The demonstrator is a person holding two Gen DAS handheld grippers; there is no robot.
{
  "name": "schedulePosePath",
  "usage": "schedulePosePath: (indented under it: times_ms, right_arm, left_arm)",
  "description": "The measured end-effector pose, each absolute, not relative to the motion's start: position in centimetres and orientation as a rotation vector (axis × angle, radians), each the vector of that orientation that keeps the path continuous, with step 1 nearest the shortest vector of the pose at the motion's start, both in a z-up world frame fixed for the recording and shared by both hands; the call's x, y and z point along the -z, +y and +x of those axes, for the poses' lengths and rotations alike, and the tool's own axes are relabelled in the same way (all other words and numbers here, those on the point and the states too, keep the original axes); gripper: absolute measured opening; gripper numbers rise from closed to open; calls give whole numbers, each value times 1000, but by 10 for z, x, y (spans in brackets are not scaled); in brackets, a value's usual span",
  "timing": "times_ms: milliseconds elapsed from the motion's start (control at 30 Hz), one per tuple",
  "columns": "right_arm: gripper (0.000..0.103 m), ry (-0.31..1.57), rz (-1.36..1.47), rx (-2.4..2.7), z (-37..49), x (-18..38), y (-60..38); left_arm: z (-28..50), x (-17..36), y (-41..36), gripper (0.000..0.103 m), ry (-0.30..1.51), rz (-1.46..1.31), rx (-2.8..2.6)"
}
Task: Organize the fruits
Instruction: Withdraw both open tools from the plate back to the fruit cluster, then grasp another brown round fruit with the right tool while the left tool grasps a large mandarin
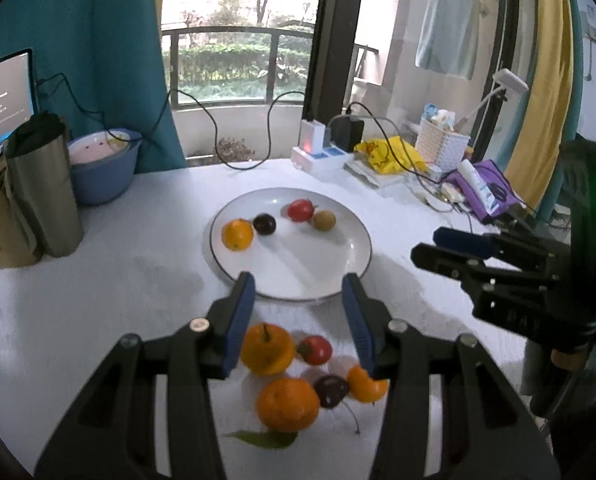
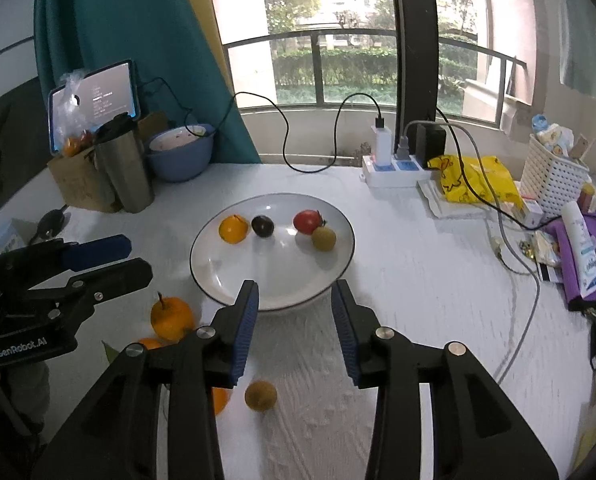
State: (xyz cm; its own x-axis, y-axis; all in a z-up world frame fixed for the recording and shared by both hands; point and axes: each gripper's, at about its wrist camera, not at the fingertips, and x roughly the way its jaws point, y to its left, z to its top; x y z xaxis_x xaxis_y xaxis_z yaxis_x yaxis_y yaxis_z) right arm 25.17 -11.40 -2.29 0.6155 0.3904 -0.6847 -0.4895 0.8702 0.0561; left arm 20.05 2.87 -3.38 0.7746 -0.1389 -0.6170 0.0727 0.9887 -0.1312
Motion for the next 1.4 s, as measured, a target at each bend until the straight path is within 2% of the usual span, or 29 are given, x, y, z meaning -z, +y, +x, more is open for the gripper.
schedulePosePath:
  times_ms: [700, 1400]
  right_arm:
    - [40, 845, -133, -511, 210, 62, -128]
    - [40, 942, -111, -574, 226, 93, -114]
  left_arm:
    - [154, 87, 31, 48, 792, -132, 99]
    - [180, 104, 34, 48, 835, -162, 125]
